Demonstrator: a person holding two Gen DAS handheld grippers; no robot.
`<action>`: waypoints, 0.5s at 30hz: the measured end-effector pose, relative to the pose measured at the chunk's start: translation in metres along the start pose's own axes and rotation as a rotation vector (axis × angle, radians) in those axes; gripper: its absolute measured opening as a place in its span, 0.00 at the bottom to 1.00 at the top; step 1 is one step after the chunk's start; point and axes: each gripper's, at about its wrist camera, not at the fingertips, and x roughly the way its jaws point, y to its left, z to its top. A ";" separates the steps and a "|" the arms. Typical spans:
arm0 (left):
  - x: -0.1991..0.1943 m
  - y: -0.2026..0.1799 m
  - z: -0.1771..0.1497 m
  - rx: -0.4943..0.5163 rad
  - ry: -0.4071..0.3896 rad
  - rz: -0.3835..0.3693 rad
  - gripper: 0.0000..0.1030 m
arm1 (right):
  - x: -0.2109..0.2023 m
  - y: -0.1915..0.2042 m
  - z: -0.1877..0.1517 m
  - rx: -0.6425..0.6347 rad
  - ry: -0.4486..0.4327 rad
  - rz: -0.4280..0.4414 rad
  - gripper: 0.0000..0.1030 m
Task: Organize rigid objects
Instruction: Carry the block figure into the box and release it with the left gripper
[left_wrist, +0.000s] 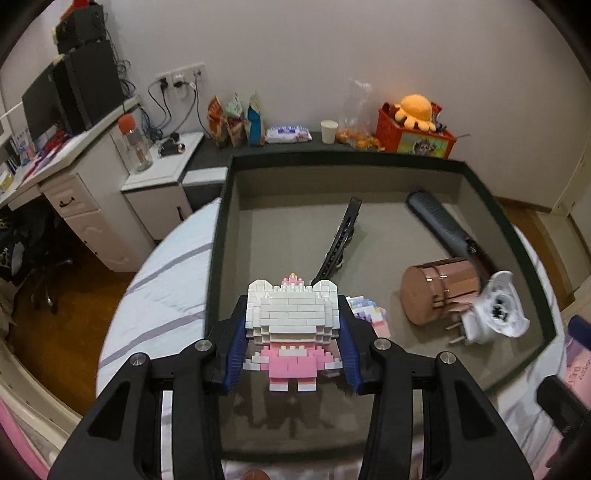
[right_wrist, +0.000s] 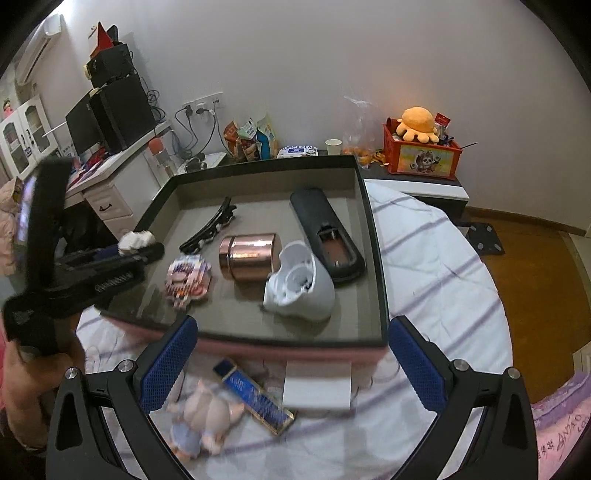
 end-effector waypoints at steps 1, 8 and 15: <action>0.006 0.001 -0.001 -0.001 0.010 0.000 0.43 | 0.002 0.000 0.002 0.000 0.001 0.000 1.00; 0.013 -0.001 -0.008 -0.003 0.009 0.000 0.48 | 0.013 -0.001 0.005 0.005 0.019 -0.003 1.00; -0.007 -0.014 -0.008 0.017 -0.034 -0.009 1.00 | 0.004 0.001 -0.002 0.001 0.017 -0.010 1.00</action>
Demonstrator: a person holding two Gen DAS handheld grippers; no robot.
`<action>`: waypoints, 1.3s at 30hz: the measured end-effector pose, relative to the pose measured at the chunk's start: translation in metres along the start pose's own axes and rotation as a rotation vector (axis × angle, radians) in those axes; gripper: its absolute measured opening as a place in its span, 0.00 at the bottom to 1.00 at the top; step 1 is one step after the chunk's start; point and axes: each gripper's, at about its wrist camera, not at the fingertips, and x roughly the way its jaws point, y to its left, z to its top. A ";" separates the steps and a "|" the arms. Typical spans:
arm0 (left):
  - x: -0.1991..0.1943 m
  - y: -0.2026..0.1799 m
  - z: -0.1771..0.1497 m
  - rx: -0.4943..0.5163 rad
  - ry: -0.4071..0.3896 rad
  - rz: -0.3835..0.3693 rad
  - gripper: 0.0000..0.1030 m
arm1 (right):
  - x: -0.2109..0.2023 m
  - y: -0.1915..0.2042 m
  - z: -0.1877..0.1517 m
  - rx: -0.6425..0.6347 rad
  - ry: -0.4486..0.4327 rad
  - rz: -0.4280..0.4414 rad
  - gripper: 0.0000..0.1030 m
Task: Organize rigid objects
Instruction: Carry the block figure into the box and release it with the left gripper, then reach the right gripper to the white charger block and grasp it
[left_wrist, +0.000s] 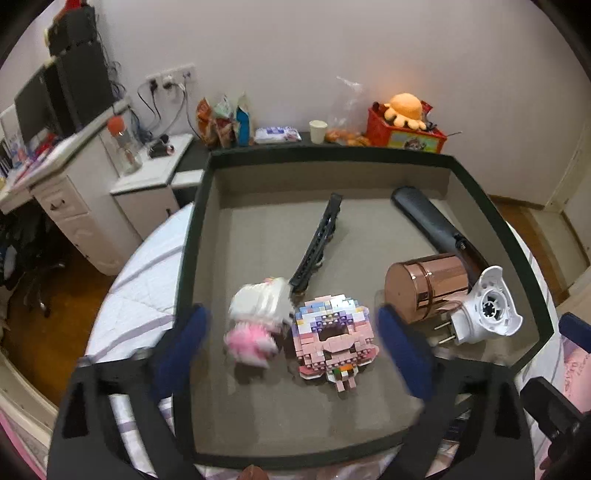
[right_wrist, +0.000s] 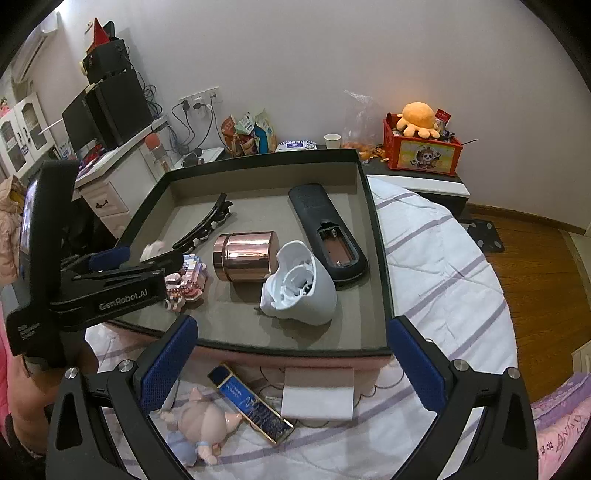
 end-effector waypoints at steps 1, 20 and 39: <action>-0.005 -0.001 0.001 0.003 -0.017 0.015 1.00 | -0.002 0.000 0.000 0.000 -0.002 -0.002 1.00; -0.089 0.012 -0.072 -0.049 -0.046 0.017 1.00 | -0.052 0.000 -0.053 0.020 -0.023 -0.015 1.00; -0.100 0.003 -0.126 -0.052 0.022 0.011 1.00 | -0.043 -0.012 -0.075 0.053 0.014 -0.051 1.00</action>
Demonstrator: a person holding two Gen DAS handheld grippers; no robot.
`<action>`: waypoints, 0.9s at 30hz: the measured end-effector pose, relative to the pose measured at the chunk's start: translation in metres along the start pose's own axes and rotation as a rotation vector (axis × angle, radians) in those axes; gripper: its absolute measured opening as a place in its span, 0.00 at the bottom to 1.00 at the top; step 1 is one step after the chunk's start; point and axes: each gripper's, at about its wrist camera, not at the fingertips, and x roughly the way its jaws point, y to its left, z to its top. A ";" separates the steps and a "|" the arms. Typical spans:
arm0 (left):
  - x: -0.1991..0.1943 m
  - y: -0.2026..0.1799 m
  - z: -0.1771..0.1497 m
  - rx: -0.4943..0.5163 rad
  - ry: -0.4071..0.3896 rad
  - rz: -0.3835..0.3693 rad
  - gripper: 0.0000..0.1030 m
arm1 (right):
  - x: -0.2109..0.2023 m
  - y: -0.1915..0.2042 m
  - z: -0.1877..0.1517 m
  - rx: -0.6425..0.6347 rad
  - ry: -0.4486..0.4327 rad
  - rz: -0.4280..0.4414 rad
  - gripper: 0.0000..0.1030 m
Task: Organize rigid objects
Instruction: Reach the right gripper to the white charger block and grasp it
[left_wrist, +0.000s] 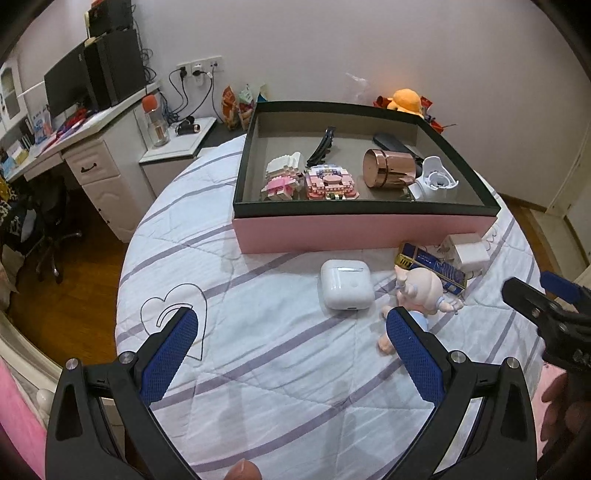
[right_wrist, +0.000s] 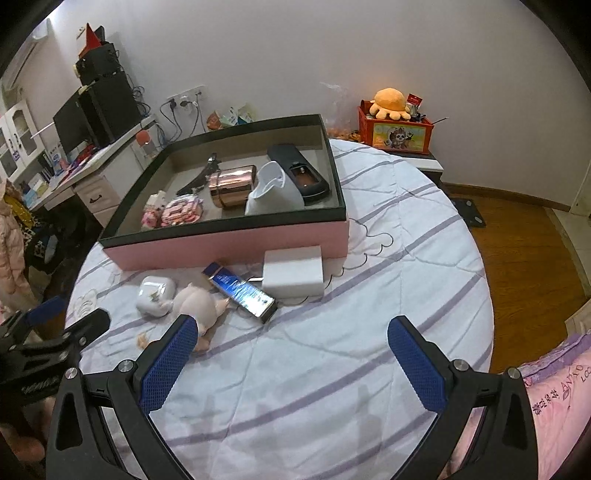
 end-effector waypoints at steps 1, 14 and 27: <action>0.001 0.001 0.001 0.001 0.002 -0.001 1.00 | 0.006 -0.001 0.003 -0.002 0.006 -0.008 1.00; 0.032 0.003 0.018 0.006 0.032 0.011 1.00 | 0.070 -0.013 0.025 0.006 0.088 -0.063 0.94; 0.036 0.001 0.021 0.019 0.032 0.012 1.00 | 0.074 0.010 0.025 -0.079 0.088 -0.039 0.53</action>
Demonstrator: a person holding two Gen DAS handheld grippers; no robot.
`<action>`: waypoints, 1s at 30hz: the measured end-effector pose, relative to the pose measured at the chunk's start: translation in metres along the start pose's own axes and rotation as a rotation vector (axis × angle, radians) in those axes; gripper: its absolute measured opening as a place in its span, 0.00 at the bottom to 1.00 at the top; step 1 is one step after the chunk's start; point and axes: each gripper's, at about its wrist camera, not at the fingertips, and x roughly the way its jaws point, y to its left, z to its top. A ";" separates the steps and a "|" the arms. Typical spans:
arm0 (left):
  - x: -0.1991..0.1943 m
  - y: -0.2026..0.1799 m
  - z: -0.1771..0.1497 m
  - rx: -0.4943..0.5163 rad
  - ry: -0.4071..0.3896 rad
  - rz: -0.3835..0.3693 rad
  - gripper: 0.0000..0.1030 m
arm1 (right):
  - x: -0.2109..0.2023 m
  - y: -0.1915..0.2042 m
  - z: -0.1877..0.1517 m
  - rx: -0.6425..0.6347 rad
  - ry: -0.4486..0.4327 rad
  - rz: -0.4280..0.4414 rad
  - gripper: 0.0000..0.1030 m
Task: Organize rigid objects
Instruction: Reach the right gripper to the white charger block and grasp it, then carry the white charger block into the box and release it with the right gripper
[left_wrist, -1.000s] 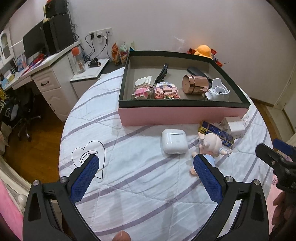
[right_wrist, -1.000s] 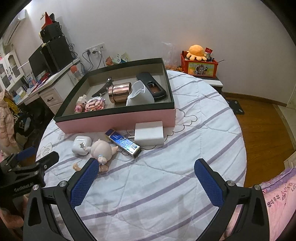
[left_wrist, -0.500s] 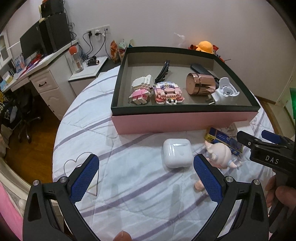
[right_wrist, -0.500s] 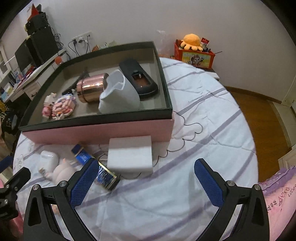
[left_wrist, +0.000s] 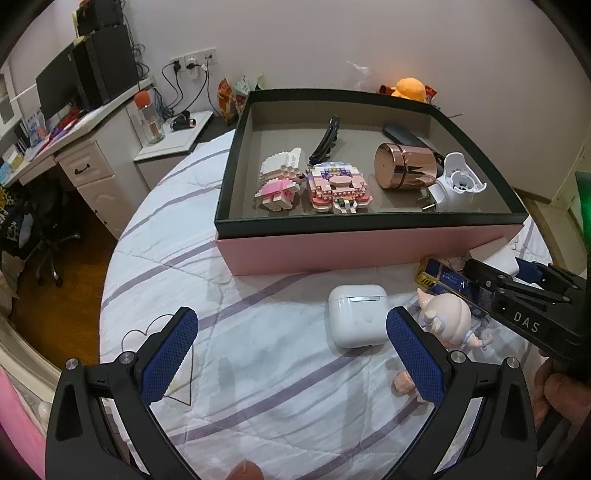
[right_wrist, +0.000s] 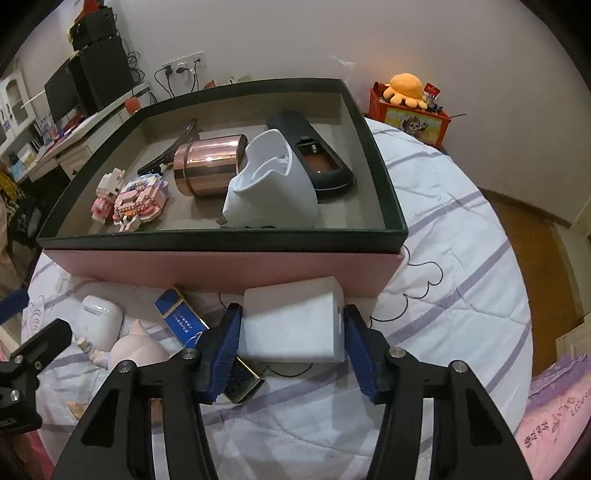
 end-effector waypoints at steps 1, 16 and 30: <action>-0.001 0.001 0.000 -0.001 -0.001 0.000 1.00 | -0.001 -0.001 0.000 0.005 0.001 0.008 0.53; -0.016 -0.003 0.003 0.008 -0.037 0.000 1.00 | -0.033 -0.011 0.001 0.053 -0.058 0.067 0.53; -0.016 -0.003 0.071 0.006 -0.136 0.027 1.00 | -0.059 0.008 0.056 0.003 -0.161 0.116 0.53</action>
